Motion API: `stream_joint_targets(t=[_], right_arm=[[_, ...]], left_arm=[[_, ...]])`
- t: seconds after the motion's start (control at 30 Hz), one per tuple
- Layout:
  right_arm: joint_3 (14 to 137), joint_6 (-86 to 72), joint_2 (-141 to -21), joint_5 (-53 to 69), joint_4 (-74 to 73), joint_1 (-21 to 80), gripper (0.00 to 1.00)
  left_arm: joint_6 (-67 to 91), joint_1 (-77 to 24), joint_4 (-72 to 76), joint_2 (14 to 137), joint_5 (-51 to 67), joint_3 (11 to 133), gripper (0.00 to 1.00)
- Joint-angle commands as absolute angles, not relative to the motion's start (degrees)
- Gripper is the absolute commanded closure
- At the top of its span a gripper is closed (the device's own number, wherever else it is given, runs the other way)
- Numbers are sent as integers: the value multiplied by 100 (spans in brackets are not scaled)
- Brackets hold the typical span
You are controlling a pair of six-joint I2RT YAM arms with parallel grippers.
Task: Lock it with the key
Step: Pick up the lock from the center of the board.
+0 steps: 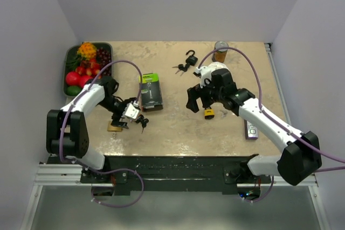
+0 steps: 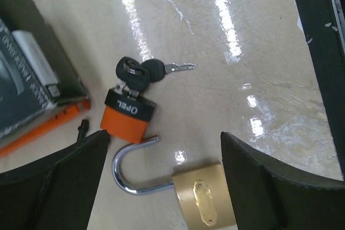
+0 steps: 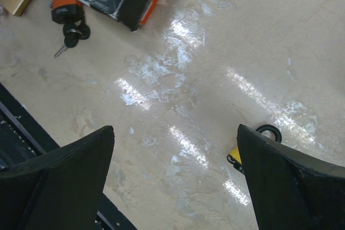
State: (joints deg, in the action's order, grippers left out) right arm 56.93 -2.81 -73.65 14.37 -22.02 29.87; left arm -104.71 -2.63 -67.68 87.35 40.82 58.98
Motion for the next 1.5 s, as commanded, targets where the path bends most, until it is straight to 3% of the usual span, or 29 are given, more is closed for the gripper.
stream_joint_targets(t=[0.0, 0.83, 1.07, 1.33, 1.4, 1.47], right_arm=[[6134, -26, -7479, 2118, -2461, 2962, 1], [6407, -237, -7585, 3190, -2689, 2857, 1], [6407, -229, -7602, 3261, -2698, 2857, 1], [6442, -193, -7629, 3287, -2707, 2848, 1], [6469, -176, -7638, 3296, -2716, 2848, 1], [6495, -150, -7647, 3296, -2751, 2856, 1]], left_arm=[[-11197, -580, -6329, 9087, 4105, 6073, 12], [-11004, -835, -5722, 10230, 3788, 6223, 22], [-11021, -949, -5687, 10301, 3498, 6056, 40], [-10863, -1028, -5669, 10389, 3331, 6029, 41], [-10855, -1037, -5669, 10371, 3340, 6012, 43], [-10828, -1055, -5695, 10336, 3384, 6020, 52]])
